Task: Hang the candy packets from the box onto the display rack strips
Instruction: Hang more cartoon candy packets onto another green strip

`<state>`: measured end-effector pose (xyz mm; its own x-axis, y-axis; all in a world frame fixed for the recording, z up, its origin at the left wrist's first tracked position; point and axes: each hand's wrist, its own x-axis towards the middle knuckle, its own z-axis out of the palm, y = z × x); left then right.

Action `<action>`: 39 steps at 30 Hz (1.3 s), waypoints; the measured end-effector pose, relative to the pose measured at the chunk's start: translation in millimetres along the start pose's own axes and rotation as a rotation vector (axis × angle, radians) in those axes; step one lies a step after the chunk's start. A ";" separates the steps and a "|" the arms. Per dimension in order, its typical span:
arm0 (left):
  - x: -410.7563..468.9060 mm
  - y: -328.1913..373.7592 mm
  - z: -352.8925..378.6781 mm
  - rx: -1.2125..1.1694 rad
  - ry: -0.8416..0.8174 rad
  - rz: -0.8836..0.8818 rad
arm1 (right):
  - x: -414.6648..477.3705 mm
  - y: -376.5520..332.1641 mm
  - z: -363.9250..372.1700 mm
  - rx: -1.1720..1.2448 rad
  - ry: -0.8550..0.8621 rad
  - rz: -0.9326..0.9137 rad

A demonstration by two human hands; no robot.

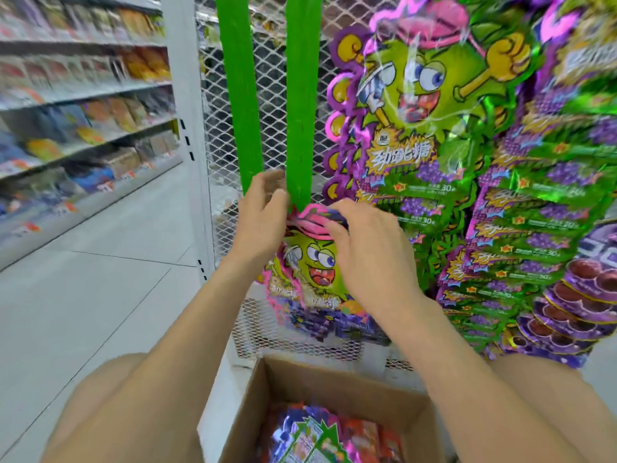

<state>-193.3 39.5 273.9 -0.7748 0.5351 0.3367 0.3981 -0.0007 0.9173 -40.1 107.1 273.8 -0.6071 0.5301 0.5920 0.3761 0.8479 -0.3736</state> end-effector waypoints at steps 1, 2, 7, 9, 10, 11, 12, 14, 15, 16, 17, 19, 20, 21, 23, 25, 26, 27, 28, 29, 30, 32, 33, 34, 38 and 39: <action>1.1 1.2 -1.9 -0.006 0.008 -0.001 | 9.2 -2.0 2.2 0.026 0.010 -0.005; 2.4 0.7 -4.4 -0.021 0.004 -0.028 | 18.0 -4.5 3.6 0.058 0.027 0.004; 2.5 0.8 -24.5 -0.113 -0.108 -0.146 | 45.9 -9.7 12.6 0.146 0.044 0.080; -2.8 3.6 -27.4 -0.104 -0.148 -0.124 | 48.8 -11.4 15.9 0.149 0.031 0.100; -3.2 1.7 -27.8 -0.092 -0.174 -0.105 | 49.5 -12.7 17.5 0.155 0.032 0.106; -4.4 1.2 -28.5 -0.086 -0.193 -0.087 | 49.9 -14.0 18.5 0.165 0.031 0.115; -5.7 1.3 -29.2 -0.097 -0.203 -0.073 | 50.2 -15.6 19.0 0.178 0.030 0.125; -8.0 3.9 -32.5 -0.133 -0.191 -0.080 | 51.4 -16.8 19.2 0.204 0.027 0.150; -8.6 5.3 -34.0 -0.143 -0.192 -0.091 | 51.1 -16.5 18.9 0.207 0.022 0.160; -9.2 5.4 -35.1 -0.152 -0.195 -0.101 | 50.0 -16.0 19.2 0.202 0.011 0.165; -10.3 5.8 -36.1 -0.161 -0.194 -0.102 | 48.1 -15.7 19.8 0.190 -0.008 0.161; -13.9 5.3 -37.1 -0.164 -0.190 -0.073 | 42.8 -16.0 23.3 0.164 -0.062 0.150; -15.1 4.2 -37.5 -0.160 -0.188 -0.056 | 40.5 -16.7 25.0 0.155 -0.075 0.142; -16.3 3.3 -37.5 -0.157 -0.183 -0.041 | 38.9 -17.0 25.6 0.151 -0.071 0.127; -18.6 2.9 -36.2 -0.173 -0.159 -0.021 | 37.9 -17.9 24.1 0.164 -0.019 0.098; -19.9 5.9 -34.9 -0.185 -0.130 -0.025 | 36.4 -21.0 19.8 0.200 0.063 0.082; -19.8 7.2 -34.5 -0.195 -0.125 -0.033 | 35.2 -22.6 18.0 0.230 0.101 0.072; -19.7 9.2 -34.4 -0.206 -0.124 -0.039 | 33.8 -24.7 16.2 0.256 0.129 0.058; -19.5 10.9 -34.2 -0.214 -0.121 -0.044 | 32.6 -26.6 15.2 0.272 0.148 0.046; -20.2 13.9 -34.9 -0.220 -0.120 -0.051 | 31.4 -28.4 14.2 0.285 0.160 0.038; -20.7 16.3 -36.0 -0.223 -0.125 -0.055 | 31.1 -29.6 13.9 0.299 0.170 0.034; -21.1 18.0 -37.5 -0.217 -0.153 -0.050 | 31.8 -31.4 12.9 0.338 0.189 0.012; -21.1 17.7 -38.2 -0.220 -0.157 -0.044 | 32.3 -32.3 12.7 0.358 0.195 -0.005; -21.2 16.8 -38.4 -0.234 -0.156 -0.044 | 33.1 -33.1 13.1 0.375 0.199 -0.016; -20.1 14.7 -39.2 -0.280 -0.164 -0.089 | 33.9 -31.2 16.5 0.442 0.194 0.022; -20.6 14.6 -39.3 -0.282 -0.167 -0.085 | 32.5 -29.4 17.9 0.445 0.180 0.038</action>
<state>-190.9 -4.7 288.7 -0.6992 0.6742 0.2381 0.1659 -0.1709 0.9712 -83.4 99.3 291.2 -0.4535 0.5860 0.6715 0.0354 0.7647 -0.6434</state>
